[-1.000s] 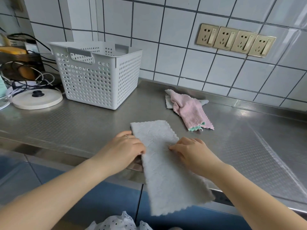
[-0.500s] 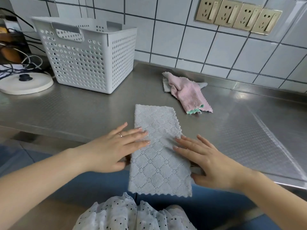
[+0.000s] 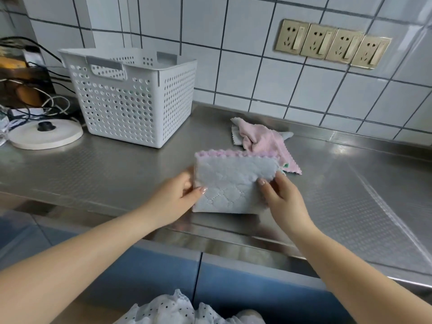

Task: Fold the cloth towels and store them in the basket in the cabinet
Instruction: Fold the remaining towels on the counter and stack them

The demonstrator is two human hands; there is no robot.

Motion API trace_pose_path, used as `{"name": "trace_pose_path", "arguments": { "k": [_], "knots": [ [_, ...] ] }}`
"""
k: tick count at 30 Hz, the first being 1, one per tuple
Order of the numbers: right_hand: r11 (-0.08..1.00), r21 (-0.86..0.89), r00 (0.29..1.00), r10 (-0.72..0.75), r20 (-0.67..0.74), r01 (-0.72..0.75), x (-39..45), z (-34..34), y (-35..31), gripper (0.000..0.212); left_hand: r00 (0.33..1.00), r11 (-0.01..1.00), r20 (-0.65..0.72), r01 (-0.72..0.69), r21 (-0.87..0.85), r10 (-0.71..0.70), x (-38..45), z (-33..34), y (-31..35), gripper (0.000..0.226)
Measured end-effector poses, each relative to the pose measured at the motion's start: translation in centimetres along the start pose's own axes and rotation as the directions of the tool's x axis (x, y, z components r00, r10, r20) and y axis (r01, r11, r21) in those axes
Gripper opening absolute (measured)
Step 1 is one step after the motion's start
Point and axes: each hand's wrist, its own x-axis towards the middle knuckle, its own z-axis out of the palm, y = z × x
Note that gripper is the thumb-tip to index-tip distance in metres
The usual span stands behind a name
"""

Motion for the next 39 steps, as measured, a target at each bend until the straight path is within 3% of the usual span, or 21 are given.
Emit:
{"name": "trace_pose_path", "arguments": {
  "k": [3,5,11,15,17,20,22,24,26,28,30,33,36,39],
  "knots": [
    [0.990,-0.031,0.991,0.135,0.000,-0.135,2.9,1.4,0.3,0.027,0.995,0.994,-0.028,0.090,-0.058,-0.091,1.2,0.3,-0.2,0.078],
    [0.970,-0.123,0.976,0.216,0.037,-0.211,4.4,2.2,0.8,0.026,0.989,0.988,-0.037,0.147,0.037,-0.146,2.0,0.6,-0.3,0.087],
    [0.878,-0.405,0.944,0.316,0.093,-0.254,6.5,3.4,1.3,0.023,0.957,0.945,0.019,0.282,0.163,-0.289,4.0,0.6,-1.0,0.085],
    [0.838,-0.486,0.929,0.348,0.124,-0.249,7.1,3.6,1.1,0.024,0.947,0.929,0.061,0.295,0.225,-0.316,4.9,0.7,-0.9,0.057],
    [0.831,-0.476,0.910,0.392,0.135,-0.287,7.4,3.6,0.9,0.022,0.939,0.921,0.080,0.307,0.239,-0.333,5.1,0.6,-0.4,0.048],
    [0.847,-0.380,0.890,0.442,0.112,-0.372,7.4,3.1,0.8,0.029,0.925,0.928,0.132,0.332,0.169,-0.355,4.6,-0.2,0.5,0.052],
    [0.861,-0.323,0.900,0.432,0.057,-0.393,6.9,2.4,1.0,0.040,0.958,0.884,0.074,0.225,0.411,-0.278,4.5,-1.1,0.6,0.053],
    [0.867,-0.401,0.946,0.325,0.004,-0.296,6.6,2.1,1.2,0.047,0.992,0.827,0.015,0.099,0.554,-0.128,4.4,-1.2,0.5,0.049],
    [0.864,-0.490,0.989,0.145,0.016,-0.119,6.7,2.6,1.0,0.047,0.997,0.811,0.056,0.009,0.585,-0.052,4.7,-0.4,1.0,0.047],
    [0.809,-0.584,0.986,0.039,0.159,0.062,6.7,4.0,0.1,0.046,0.987,0.769,0.151,-0.051,0.637,-0.059,5.2,1.2,1.2,0.046],
    [0.738,-0.652,0.941,0.073,0.330,0.172,6.3,5.5,-0.4,0.049,0.973,0.721,0.199,-0.056,0.690,-0.115,5.8,2.6,0.7,0.046],
    [0.724,-0.663,0.895,0.152,0.420,0.189,5.7,6.4,0.7,0.052,0.954,0.667,0.205,-0.008,0.745,-0.217,5.8,3.4,-0.7,0.054],
    [0.700,-0.698,0.915,0.169,0.367,0.150,5.8,5.9,2.2,0.053,0.947,0.647,0.200,0.011,0.762,-0.252,5.5,2.9,-1.3,0.059],
    [0.677,-0.734,0.904,0.279,0.324,0.054,5.7,5.0,2.7,0.062,0.939,0.635,0.195,0.031,0.772,-0.283,5.4,2.4,-1.5,0.064]
  ]
}}
